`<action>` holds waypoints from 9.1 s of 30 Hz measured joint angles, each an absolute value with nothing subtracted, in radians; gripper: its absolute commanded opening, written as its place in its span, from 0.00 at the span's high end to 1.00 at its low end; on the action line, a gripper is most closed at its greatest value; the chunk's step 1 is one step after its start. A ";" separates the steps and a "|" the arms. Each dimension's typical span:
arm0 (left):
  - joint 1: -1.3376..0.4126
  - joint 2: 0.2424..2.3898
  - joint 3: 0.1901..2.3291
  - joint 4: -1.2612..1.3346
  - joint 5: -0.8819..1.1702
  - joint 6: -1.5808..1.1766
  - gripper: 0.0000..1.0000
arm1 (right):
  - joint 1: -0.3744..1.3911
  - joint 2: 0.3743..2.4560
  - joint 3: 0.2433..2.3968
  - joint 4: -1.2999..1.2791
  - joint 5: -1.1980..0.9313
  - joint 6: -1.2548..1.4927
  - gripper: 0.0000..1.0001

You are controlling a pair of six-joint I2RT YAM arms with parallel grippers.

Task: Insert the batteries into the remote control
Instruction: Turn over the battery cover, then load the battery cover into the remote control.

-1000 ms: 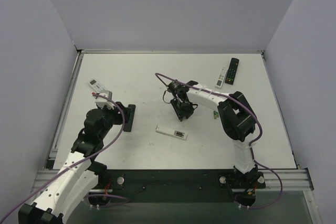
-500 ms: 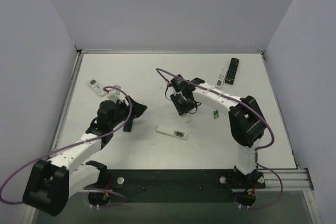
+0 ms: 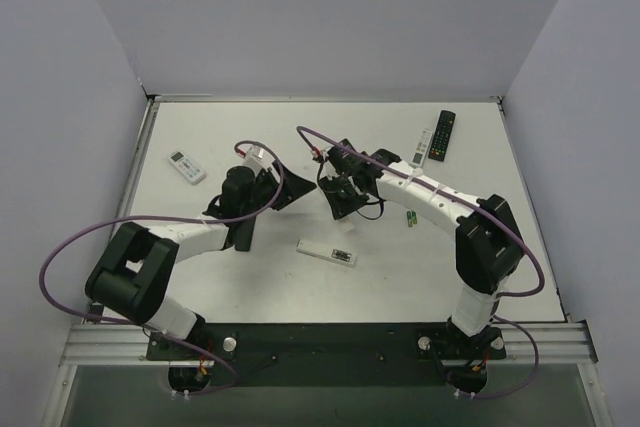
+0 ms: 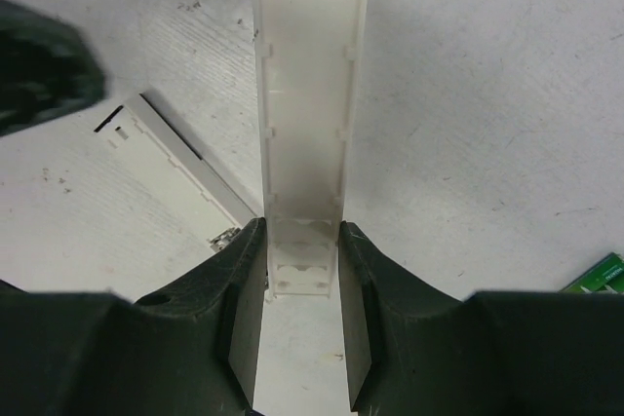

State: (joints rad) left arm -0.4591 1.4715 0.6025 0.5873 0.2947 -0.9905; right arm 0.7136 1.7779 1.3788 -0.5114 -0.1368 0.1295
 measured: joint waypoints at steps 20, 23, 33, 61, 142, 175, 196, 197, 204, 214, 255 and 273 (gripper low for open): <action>-0.527 1.703 0.673 0.843 0.371 -1.156 0.98 | 0.724 1.701 1.350 -0.493 -0.171 0.163 0.76; -0.528 1.705 0.655 0.908 0.379 -1.166 1.00 | 0.722 1.684 1.341 -0.486 -0.173 0.164 0.58; -0.516 1.686 0.587 1.165 0.483 -1.145 1.00 | 0.639 1.419 1.210 -0.395 -0.386 0.155 0.49; -0.522 1.441 0.588 1.224 0.566 -1.059 0.26 | 0.560 1.246 1.015 -0.121 -0.748 0.179 1.00; -0.469 1.053 0.699 0.349 0.511 -1.017 1.00 | 0.917 1.195 1.173 -0.365 -0.122 -0.271 0.31; -0.468 1.015 0.699 0.293 0.562 -0.963 0.80 | 0.936 1.380 1.334 -0.381 -0.163 -0.325 0.89; -0.344 0.614 0.622 -0.185 0.005 -0.612 0.26 | 0.958 1.574 1.264 -0.522 -0.203 -0.342 0.88; -0.343 0.595 0.612 -0.201 -0.029 -0.590 0.26 | 0.960 1.594 1.261 -0.524 -0.203 -0.343 0.88; -0.338 0.517 0.556 -0.279 -0.211 -0.438 0.26 | 0.970 1.701 1.255 -0.526 -0.199 -0.345 0.87; -0.337 0.480 0.466 -0.281 -0.286 -0.352 0.26 | 0.970 1.800 1.241 -0.476 -0.168 -0.324 0.86; -0.330 0.505 0.466 -0.271 -0.281 -0.328 0.26 | 0.963 1.800 1.275 -0.478 -0.129 -0.319 0.83; -0.330 0.505 0.466 -0.266 -0.280 -0.328 0.26 | 0.949 1.852 1.275 -0.479 -0.157 -0.417 0.82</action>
State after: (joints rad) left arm -0.3298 0.5045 0.4660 -0.2661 -0.2798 -0.3279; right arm 0.9493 1.8519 1.2747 -0.4786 -0.1570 -0.4171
